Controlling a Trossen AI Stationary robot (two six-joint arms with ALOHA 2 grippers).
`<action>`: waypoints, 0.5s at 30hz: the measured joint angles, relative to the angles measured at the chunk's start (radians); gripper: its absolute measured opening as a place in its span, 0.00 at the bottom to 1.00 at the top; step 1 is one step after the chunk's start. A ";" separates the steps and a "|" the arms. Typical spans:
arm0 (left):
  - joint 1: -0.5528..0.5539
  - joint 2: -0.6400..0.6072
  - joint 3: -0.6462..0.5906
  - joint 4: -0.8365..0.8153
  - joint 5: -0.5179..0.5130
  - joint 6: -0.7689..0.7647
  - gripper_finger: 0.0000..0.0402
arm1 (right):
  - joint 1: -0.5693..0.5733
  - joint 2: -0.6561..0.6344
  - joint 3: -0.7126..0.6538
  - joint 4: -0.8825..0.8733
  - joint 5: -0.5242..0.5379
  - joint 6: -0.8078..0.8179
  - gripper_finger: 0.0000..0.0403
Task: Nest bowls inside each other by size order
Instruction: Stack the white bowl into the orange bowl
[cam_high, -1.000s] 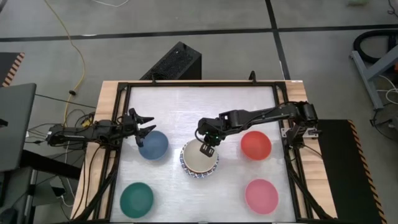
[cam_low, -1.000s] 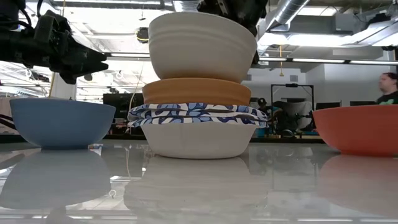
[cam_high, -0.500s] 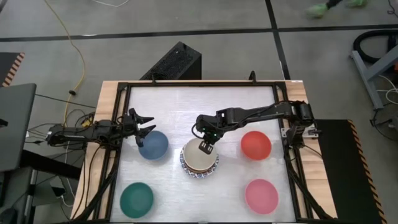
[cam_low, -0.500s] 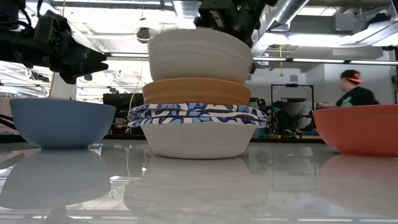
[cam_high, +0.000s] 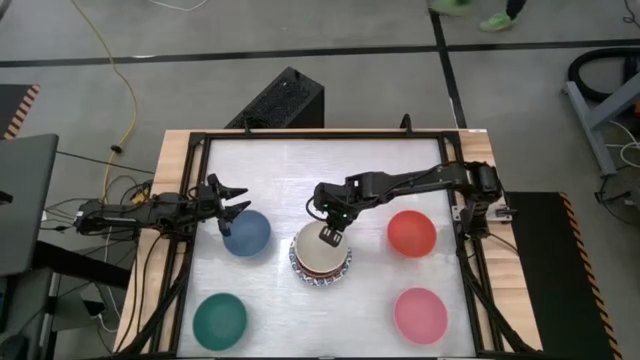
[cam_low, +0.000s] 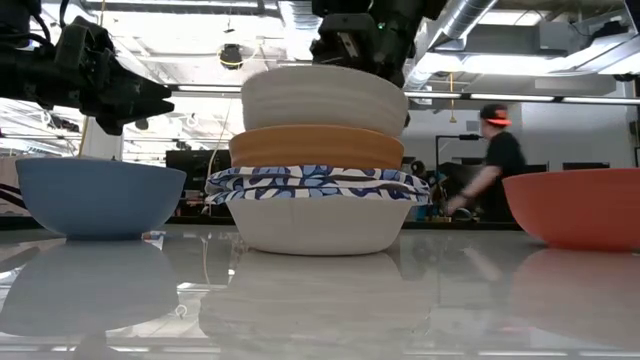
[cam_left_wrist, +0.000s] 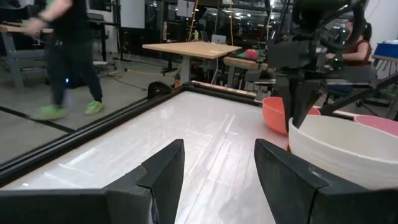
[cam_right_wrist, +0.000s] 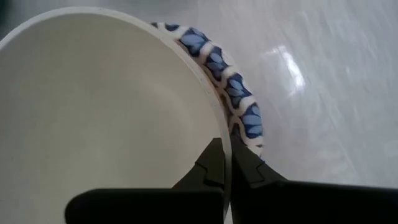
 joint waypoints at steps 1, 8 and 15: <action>0.000 0.000 0.000 0.000 0.000 0.000 0.46 | 0.000 0.005 0.002 0.011 -0.009 -0.001 0.03; 0.000 0.000 0.000 0.000 0.000 0.000 0.46 | -0.001 0.050 0.000 0.002 -0.038 -0.010 0.03; 0.000 0.000 0.000 0.000 0.000 0.000 0.46 | 0.000 0.053 0.000 0.010 -0.043 -0.011 0.04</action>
